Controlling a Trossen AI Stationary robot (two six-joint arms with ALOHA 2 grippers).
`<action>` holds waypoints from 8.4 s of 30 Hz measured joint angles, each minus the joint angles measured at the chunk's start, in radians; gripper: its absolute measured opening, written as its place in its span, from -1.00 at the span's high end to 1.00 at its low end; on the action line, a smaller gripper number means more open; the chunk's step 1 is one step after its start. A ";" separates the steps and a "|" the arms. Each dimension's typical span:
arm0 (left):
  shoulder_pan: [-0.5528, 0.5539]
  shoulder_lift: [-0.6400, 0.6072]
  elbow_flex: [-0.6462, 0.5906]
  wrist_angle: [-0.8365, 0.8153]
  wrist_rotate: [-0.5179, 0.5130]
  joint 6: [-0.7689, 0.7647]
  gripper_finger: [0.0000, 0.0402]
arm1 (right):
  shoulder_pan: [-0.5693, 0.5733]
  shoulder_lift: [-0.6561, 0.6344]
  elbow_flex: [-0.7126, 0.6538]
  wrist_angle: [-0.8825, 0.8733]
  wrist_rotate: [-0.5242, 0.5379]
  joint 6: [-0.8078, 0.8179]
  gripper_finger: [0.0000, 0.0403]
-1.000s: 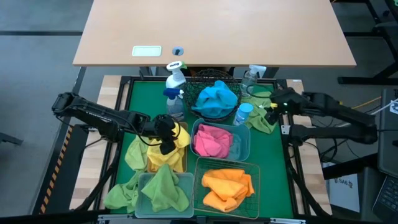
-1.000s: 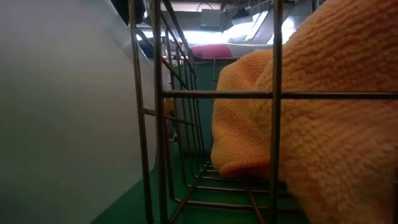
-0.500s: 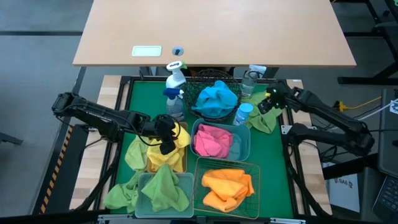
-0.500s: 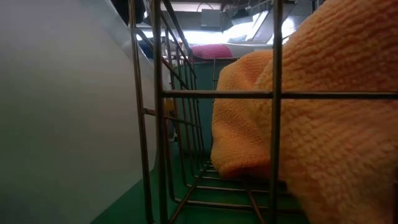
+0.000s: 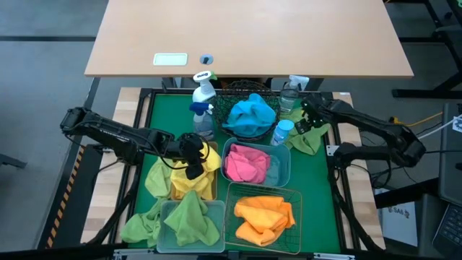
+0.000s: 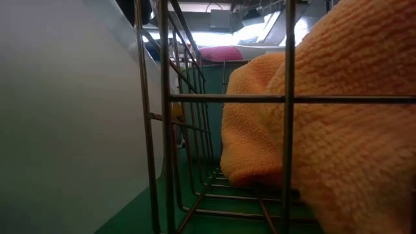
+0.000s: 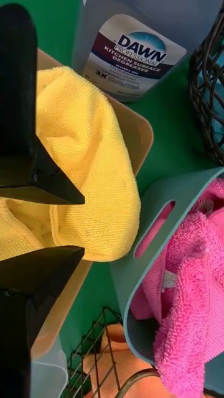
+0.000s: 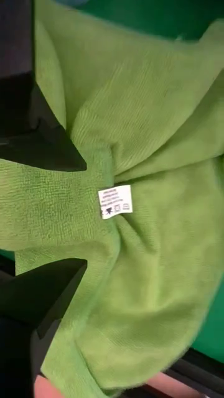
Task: Sort microfiber towel by color & place in baskets
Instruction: Put the top green towel into the white bin
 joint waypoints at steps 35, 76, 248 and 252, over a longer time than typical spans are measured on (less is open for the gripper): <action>0.000 0.001 0.000 0.000 0.000 -0.002 0.44 | 0.000 0.165 0.052 -0.163 -0.076 -0.030 0.92; 0.000 0.001 0.001 0.692 0.000 0.495 0.34 | 0.001 -0.210 1.003 -0.114 -0.628 -0.002 0.99; -0.497 0.498 0.000 0.631 0.331 -0.445 0.38 | 0.935 0.284 1.265 -0.353 -0.144 -0.358 0.06; -0.497 0.489 0.000 0.628 0.328 -0.445 0.38 | 0.937 0.191 1.098 -0.274 -0.119 -0.317 0.06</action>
